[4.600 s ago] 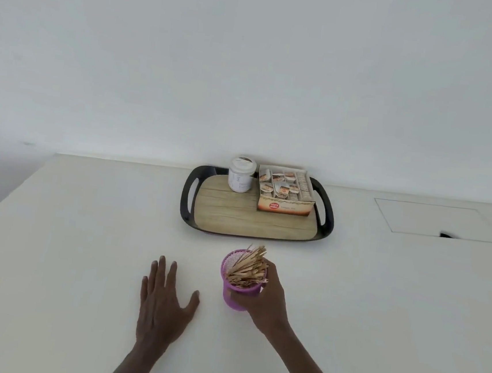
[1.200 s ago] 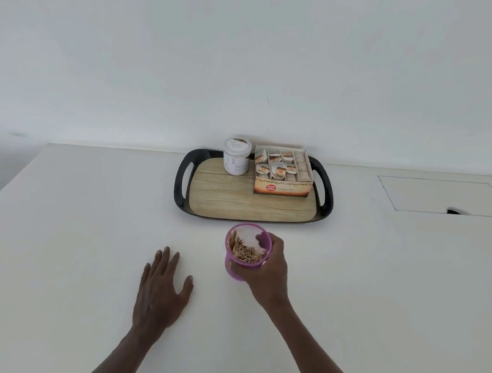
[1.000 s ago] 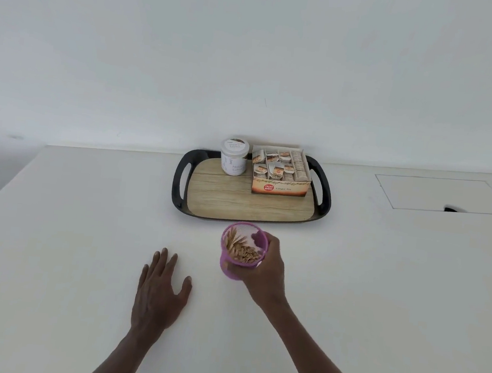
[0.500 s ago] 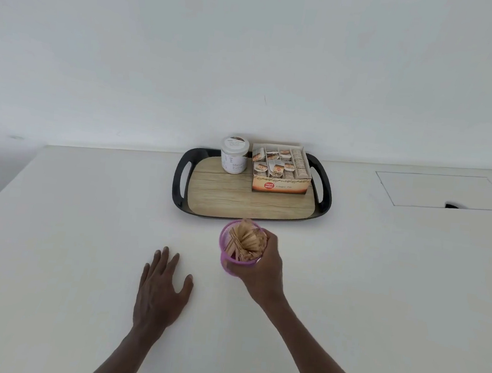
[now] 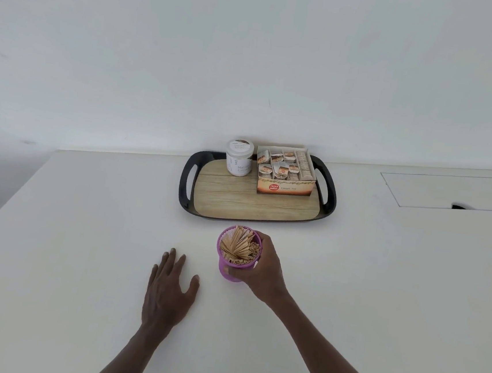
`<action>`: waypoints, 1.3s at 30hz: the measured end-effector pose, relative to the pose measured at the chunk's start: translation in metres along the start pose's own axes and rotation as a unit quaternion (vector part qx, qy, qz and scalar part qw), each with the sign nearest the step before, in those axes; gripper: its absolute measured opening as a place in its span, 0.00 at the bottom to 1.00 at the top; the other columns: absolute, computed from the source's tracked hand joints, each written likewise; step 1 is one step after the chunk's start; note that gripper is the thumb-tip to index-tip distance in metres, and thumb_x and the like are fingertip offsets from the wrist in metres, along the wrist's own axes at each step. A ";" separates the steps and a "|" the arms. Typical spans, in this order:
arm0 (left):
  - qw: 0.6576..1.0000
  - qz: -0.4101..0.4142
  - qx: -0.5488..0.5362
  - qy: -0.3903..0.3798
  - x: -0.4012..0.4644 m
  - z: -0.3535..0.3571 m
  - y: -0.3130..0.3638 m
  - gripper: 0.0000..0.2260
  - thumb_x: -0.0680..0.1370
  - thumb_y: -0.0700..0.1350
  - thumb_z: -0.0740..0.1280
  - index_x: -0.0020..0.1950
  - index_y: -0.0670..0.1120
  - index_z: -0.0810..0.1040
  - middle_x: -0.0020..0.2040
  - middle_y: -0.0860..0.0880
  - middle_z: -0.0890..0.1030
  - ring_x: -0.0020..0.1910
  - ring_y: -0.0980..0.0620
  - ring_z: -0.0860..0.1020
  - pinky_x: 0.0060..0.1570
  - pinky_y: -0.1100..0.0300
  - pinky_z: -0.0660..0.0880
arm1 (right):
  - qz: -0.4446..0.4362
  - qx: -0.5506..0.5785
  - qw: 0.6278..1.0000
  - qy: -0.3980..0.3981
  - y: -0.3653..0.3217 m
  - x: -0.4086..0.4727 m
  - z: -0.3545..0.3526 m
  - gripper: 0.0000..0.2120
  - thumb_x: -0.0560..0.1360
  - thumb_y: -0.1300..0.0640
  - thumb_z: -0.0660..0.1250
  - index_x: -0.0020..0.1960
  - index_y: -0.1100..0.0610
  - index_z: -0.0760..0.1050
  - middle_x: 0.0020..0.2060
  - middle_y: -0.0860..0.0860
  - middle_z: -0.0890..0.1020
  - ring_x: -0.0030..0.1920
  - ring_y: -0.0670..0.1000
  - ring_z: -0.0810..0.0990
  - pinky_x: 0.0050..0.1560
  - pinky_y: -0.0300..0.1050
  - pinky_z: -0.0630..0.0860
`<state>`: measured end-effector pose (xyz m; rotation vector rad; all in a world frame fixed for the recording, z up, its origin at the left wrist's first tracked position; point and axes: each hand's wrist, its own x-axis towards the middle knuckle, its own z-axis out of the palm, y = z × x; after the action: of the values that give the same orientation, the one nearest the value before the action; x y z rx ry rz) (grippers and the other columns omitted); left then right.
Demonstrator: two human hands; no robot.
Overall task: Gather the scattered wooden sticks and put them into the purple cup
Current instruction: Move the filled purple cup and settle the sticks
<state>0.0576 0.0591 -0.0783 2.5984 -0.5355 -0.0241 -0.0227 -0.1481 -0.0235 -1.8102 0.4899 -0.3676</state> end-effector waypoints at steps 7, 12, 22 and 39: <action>0.983 -0.052 -0.175 0.007 0.008 -0.009 0.022 0.27 0.76 0.43 0.72 0.74 0.46 0.70 0.75 0.47 0.70 0.75 0.50 0.66 0.72 0.59 0.59 | -0.002 -0.016 0.999 -0.029 0.009 0.008 0.000 0.43 0.56 0.50 0.85 0.66 0.49 0.69 0.58 0.44 0.79 0.58 0.43 0.79 0.54 0.37 0.79; 0.966 0.016 -0.256 -0.033 0.019 -0.016 0.049 0.32 0.73 0.37 0.75 0.75 0.46 0.68 0.72 0.50 0.73 0.69 0.52 0.73 0.63 0.65 0.71 | -0.014 -0.034 0.997 -0.065 0.014 0.012 -0.002 0.48 0.57 0.47 0.84 0.71 0.52 0.66 0.62 0.46 0.77 0.62 0.47 0.76 0.60 0.44 0.80; 0.930 0.054 -0.344 -0.121 0.029 -0.028 0.064 0.37 0.66 0.39 0.81 0.73 0.46 0.71 0.66 0.54 0.79 0.65 0.56 0.77 0.64 0.58 0.76 | -0.008 -0.046 0.996 -0.082 0.023 0.009 -0.026 0.40 0.59 0.49 0.83 0.67 0.51 0.71 0.61 0.46 0.78 0.61 0.46 0.77 0.58 0.42 0.79; 0.918 0.074 -0.387 -0.052 0.111 -0.092 0.077 0.30 0.64 0.38 0.82 0.65 0.46 0.79 0.55 0.54 0.85 0.54 0.56 0.83 0.50 0.64 0.80 | -0.106 -0.042 0.991 -0.066 -0.063 0.089 -0.022 0.26 0.63 0.54 0.81 0.60 0.52 0.81 0.45 0.35 0.84 0.50 0.35 0.81 0.44 0.26 0.76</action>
<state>0.1418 -0.0027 0.0471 1.7850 -0.6067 -0.2695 0.0521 -0.1954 0.0427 -1.9600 0.2238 -0.3740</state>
